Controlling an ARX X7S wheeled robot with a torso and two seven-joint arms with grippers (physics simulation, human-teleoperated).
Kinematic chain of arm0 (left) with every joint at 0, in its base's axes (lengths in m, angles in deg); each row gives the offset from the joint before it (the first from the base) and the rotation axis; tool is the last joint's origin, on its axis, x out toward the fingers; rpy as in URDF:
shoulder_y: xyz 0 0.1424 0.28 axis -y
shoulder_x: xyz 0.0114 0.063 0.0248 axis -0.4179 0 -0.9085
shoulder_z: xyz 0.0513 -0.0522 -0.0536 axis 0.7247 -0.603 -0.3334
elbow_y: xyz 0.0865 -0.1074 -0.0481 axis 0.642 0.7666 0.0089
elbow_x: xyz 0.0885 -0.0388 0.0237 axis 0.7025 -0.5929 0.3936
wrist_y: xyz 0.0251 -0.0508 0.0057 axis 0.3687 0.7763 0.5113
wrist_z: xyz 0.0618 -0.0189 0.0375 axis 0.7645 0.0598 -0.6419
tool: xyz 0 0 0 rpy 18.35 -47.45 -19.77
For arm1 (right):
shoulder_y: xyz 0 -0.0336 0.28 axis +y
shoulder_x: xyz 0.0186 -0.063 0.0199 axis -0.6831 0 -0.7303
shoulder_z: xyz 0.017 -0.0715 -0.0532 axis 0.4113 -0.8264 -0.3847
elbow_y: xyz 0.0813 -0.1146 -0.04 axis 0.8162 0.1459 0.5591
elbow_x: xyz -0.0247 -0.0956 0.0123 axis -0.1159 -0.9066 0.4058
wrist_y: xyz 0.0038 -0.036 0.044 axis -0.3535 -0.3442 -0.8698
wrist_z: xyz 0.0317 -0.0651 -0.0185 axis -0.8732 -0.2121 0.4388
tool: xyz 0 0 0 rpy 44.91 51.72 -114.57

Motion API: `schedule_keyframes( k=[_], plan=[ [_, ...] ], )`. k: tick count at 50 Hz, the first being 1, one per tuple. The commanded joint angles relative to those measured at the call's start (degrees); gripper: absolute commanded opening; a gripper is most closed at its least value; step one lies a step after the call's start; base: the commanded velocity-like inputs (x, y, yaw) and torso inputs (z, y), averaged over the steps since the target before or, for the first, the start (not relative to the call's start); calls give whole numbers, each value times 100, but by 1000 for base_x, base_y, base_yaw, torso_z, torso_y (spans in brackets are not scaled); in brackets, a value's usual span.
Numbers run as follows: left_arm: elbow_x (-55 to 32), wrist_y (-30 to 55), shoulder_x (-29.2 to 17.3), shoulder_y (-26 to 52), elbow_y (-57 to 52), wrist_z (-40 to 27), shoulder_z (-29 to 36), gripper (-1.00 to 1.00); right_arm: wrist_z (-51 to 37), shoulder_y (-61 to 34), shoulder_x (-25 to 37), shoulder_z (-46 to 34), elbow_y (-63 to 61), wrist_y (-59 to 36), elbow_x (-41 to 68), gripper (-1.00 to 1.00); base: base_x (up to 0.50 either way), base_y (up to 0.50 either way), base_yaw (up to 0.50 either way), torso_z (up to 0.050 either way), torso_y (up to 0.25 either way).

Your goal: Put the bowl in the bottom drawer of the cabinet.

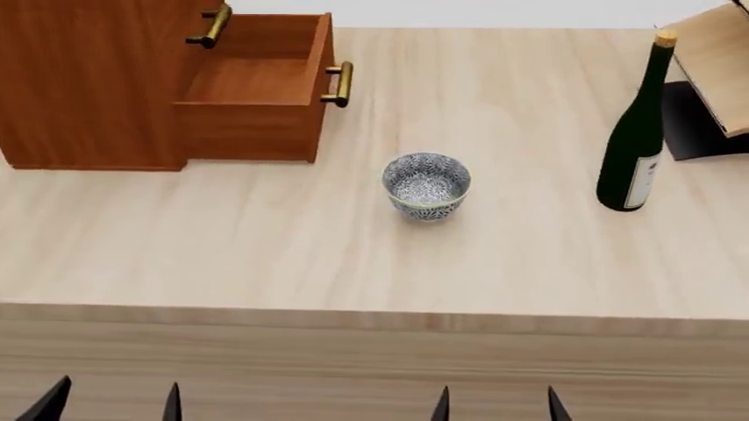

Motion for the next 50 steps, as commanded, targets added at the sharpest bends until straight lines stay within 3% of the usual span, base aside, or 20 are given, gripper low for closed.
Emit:
schedule_keyframes(
  k=[1,21,40,50],
  plan=[
    [-12,124,-100,31,-181,-60,76,100,-10,-32,49,-90,-306,-307,87,100,0,500,0,50,0],
    [-68,949,-262,197,-1167,-264,110,100,-58,-251,98,-272,-1006,-1009,145,100,0,486,0,50,0],
    [-189,1864,-303,667,-1859,-413,199,100,-103,-829,130,-194,-1284,-1772,387,100,0,5,0,50,0],
    [-268,1927,-349,670,-1989,-451,172,100,-56,-905,178,-279,-1392,-1934,479,100,479,4,0,50,0]
  ],
)
